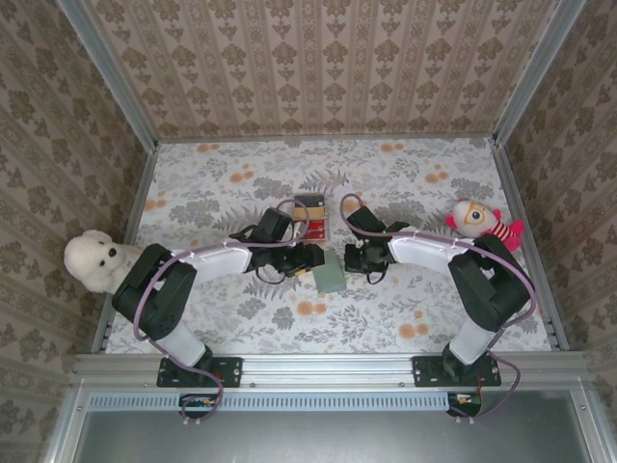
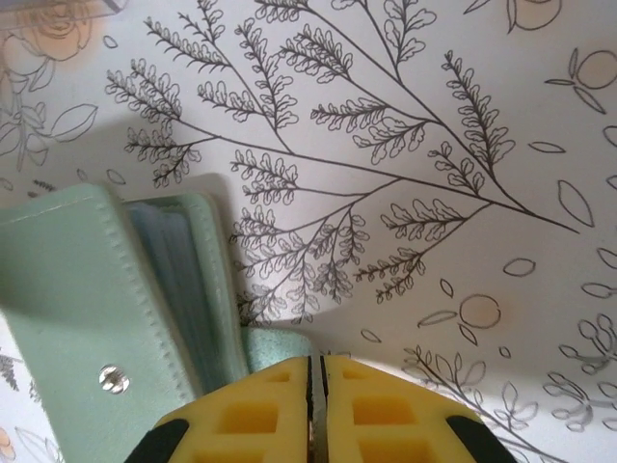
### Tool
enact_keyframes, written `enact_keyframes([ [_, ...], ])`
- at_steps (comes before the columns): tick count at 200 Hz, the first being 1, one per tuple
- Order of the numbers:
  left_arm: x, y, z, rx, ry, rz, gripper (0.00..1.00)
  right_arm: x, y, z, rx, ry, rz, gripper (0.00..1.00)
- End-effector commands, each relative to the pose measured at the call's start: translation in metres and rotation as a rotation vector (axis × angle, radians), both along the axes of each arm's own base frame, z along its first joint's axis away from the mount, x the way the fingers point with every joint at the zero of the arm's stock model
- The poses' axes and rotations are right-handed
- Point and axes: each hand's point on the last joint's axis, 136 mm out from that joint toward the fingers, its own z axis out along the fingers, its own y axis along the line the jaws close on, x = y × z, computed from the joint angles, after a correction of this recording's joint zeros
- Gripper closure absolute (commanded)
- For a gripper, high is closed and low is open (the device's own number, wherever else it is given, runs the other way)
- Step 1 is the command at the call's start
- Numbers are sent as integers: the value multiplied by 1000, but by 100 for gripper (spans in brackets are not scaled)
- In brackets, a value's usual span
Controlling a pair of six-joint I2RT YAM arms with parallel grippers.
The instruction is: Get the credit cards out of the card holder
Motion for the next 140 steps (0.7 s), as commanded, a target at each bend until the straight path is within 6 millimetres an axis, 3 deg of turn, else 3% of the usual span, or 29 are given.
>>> enact_keyframes([
  [1, 7, 16, 18, 48, -59, 13, 25, 5, 0, 38, 8, -81, 57, 91],
  [46, 24, 53, 35, 140, -199, 137, 0, -4, 23, 76, 132, -121, 158, 91],
  [87, 40, 93, 65, 64, -276, 332, 0, -7, 54, 108, 274, -127, 162, 90],
  [121, 43, 113, 70, 58, -257, 395, 0, -11, 72, 105, 302, -127, 124, 90],
  [140, 43, 112, 71, 43, -259, 389, 0, -5, 72, 103, 284, -148, 67, 90],
])
